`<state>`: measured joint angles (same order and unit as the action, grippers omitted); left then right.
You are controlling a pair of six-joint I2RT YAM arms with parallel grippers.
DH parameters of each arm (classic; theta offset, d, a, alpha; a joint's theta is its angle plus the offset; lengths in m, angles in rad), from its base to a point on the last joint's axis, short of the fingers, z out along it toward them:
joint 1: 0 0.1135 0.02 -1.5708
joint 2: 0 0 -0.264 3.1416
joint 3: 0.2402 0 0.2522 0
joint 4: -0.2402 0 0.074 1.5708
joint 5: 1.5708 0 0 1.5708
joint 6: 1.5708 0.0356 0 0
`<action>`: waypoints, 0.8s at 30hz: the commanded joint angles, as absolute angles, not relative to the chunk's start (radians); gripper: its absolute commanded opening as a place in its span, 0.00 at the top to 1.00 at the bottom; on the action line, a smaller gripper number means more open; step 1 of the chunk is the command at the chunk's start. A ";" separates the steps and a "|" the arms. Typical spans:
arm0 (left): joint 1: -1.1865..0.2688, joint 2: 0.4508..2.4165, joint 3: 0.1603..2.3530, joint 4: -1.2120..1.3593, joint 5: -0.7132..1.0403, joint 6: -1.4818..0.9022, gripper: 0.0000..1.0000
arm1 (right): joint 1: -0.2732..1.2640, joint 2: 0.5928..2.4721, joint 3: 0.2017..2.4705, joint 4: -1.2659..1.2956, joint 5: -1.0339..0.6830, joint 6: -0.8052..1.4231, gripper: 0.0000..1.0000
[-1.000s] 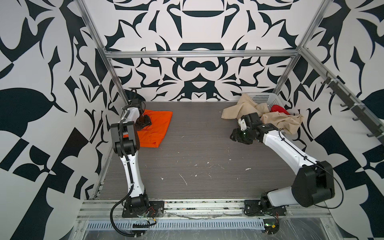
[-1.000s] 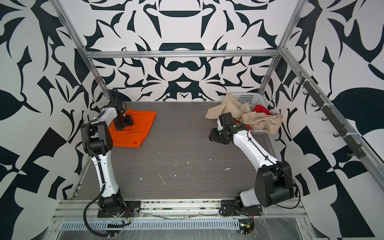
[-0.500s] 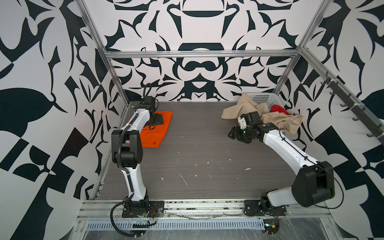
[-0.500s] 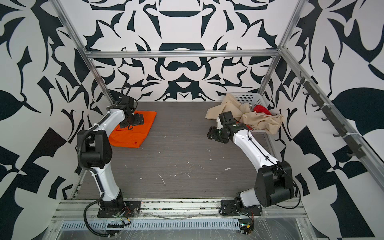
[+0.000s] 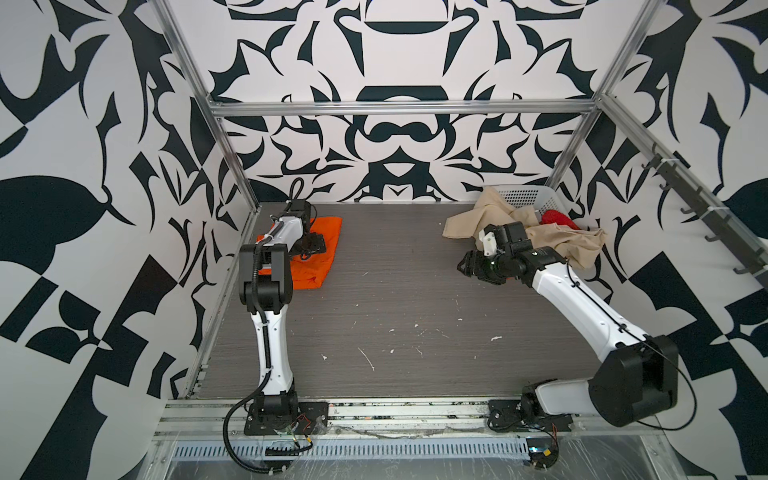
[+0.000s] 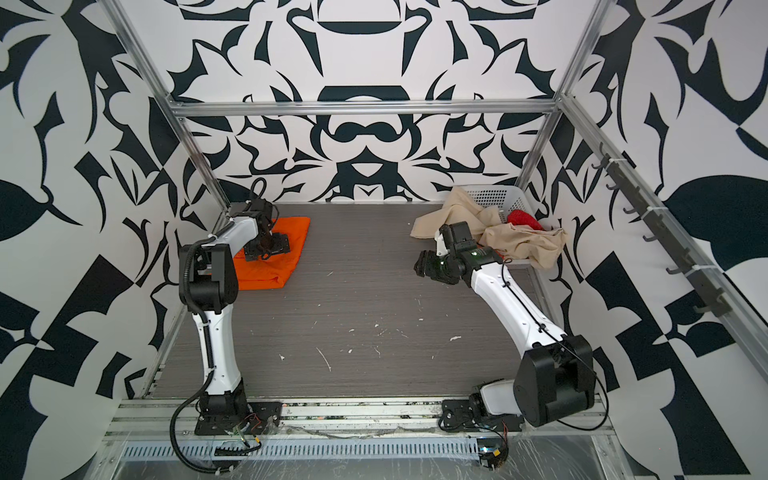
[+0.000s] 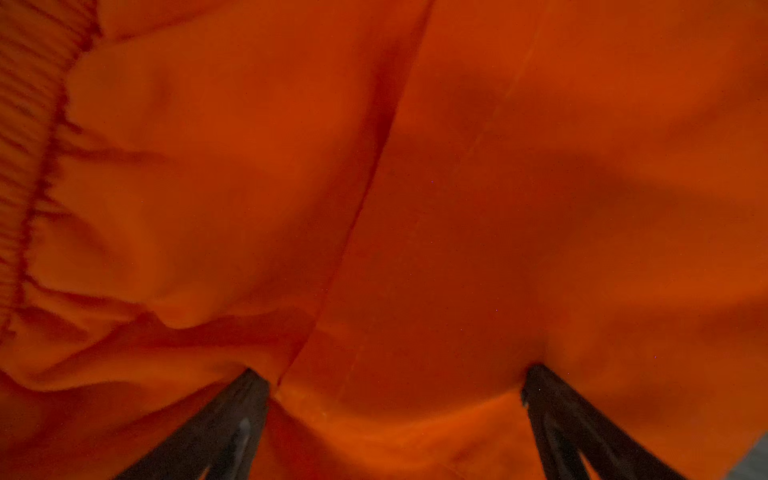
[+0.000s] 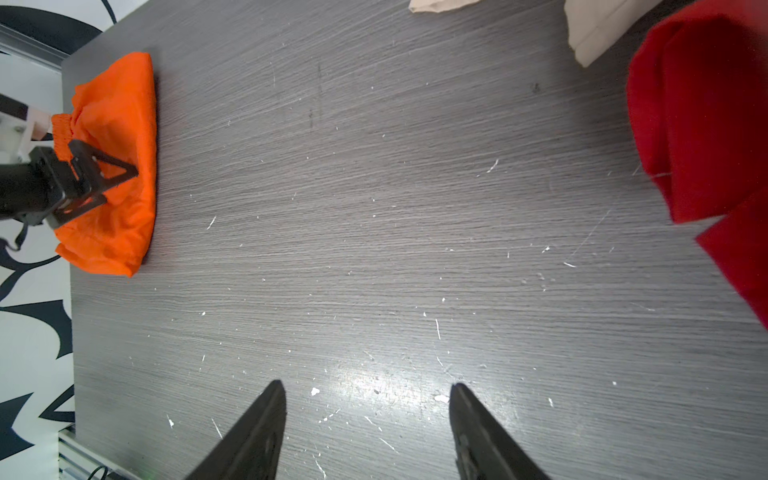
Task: Fold and stack the shorts
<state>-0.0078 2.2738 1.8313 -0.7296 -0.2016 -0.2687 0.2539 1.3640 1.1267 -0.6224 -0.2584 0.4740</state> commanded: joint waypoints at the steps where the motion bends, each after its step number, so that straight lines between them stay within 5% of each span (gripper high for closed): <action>1: 0.019 2.375 1.918 -0.778 -0.189 -0.278 0.00 | 0.253 1.345 1.137 -0.600 -0.268 0.492 0.33; 11: 0.014 2.387 2.152 -0.892 -0.177 -0.255 0.00 | 0.247 1.379 1.265 -0.670 -0.210 0.423 0.32; 17: -0.072 2.066 1.953 -0.805 -0.214 -0.243 0.01 | 0.146 1.520 1.564 -0.888 0.000 0.244 0.29; 24: -0.147 1.813 1.665 -0.699 -0.209 -0.264 0.00 | -0.006 1.723 1.938 -1.104 0.328 0.183 0.10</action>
<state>-0.1528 1.8351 1.7550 -0.7082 -0.2035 -0.2478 0.0277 1.6958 1.8439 -0.9581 0.1352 0.2264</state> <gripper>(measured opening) 0.995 0.889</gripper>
